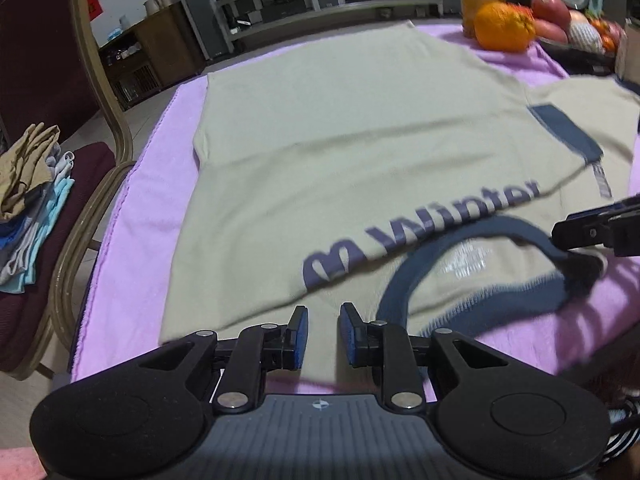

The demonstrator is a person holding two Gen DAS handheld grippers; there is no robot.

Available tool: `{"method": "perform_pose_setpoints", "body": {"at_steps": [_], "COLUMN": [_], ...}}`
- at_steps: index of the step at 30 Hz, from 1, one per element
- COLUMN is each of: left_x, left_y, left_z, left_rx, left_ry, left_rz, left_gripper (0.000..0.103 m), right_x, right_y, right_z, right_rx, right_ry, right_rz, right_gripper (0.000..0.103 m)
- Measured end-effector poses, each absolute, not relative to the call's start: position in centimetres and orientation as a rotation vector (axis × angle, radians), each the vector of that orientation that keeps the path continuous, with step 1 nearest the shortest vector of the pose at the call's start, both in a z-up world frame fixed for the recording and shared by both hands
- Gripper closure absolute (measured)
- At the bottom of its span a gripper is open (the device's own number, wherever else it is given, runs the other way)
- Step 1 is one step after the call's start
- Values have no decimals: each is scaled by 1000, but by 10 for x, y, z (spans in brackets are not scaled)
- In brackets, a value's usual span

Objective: Fold clothes
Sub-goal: 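Grasp the other navy sleeve cuff near the fruit bowl with the right tool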

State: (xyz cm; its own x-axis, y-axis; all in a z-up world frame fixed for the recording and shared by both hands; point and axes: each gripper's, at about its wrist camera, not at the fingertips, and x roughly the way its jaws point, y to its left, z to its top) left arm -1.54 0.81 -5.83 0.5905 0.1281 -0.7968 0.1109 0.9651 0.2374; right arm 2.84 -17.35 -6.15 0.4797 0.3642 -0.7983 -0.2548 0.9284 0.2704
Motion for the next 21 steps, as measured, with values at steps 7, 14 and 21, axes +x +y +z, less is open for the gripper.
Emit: {"method": "perform_pose_setpoints", "body": {"at_steps": [7,14,21], "left_x": [-29,-9,27], "left_y": [11,3,-47], "left_z": [-15,60,62], "left_rx": [188,68,66], "left_ry": [861,654,630], "left_rz": [-19,-6,-77], "left_gripper": [80,80,80], "right_x": [6,17,42], "right_y": [-197,-252,-316], "right_z": [-31,67,91], "right_rx": [275,437,458], "right_ry": [975,652,483], "right_rz": [373,319,152], "right_gripper": [88,81,68]}}
